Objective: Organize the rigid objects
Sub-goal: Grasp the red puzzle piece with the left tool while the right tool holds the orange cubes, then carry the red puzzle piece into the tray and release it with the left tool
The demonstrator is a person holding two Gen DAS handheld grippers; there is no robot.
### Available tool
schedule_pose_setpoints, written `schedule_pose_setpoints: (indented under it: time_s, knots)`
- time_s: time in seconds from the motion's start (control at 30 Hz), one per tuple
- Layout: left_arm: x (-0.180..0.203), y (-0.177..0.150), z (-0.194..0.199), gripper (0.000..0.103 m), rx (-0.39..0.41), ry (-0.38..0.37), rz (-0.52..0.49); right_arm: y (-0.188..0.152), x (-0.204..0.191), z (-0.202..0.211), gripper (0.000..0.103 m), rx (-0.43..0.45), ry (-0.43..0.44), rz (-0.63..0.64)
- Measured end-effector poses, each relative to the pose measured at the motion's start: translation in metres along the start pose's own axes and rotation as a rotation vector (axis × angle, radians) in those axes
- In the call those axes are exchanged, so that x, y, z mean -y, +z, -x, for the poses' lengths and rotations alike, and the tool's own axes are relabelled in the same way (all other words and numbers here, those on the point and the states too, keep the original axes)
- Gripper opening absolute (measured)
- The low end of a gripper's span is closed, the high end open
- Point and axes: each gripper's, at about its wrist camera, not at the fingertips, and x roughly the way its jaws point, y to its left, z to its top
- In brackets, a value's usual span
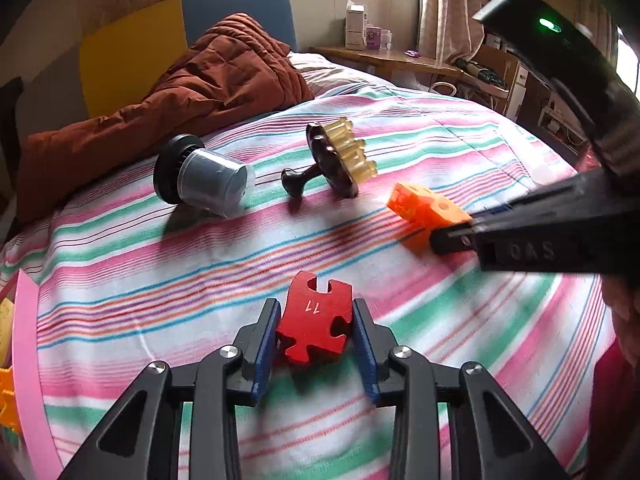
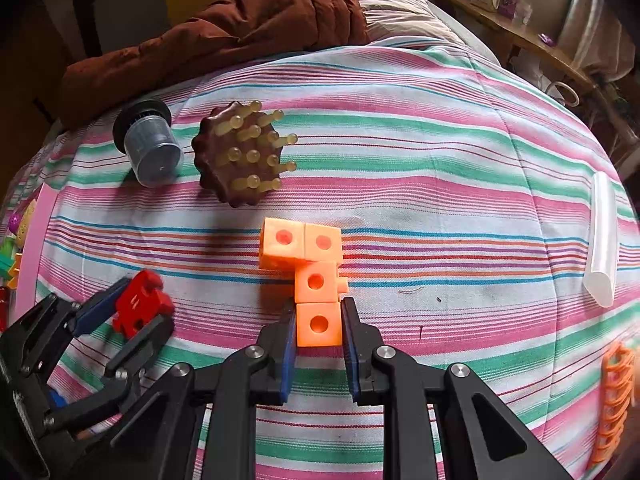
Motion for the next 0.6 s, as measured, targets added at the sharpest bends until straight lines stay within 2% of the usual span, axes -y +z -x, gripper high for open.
schedule_pose_setpoints:
  time_s: [0.17, 0.43, 0.5, 0.6]
  knots:
    - [-0.003, -0.011, 0.013, 0.035, 0.022, 0.023, 0.027, -0.003, -0.006, 0.005, 0.02, 0.01, -0.002, 0.024]
    - [-0.009, -0.032, 0.049, 0.035, 0.12, 0.063, 0.072, -0.009, -0.023, 0.022, 0.02, 0.064, 0.018, 0.099]
    - [-0.014, -0.039, 0.061, 0.035, 0.145, 0.065, 0.108, -0.01, -0.026, 0.024, 0.02, 0.075, 0.023, 0.112]
    - [-0.026, -0.05, 0.079, 0.035, 0.171, 0.031, 0.181, -0.011, -0.028, 0.025, 0.02, 0.083, 0.028, 0.118]
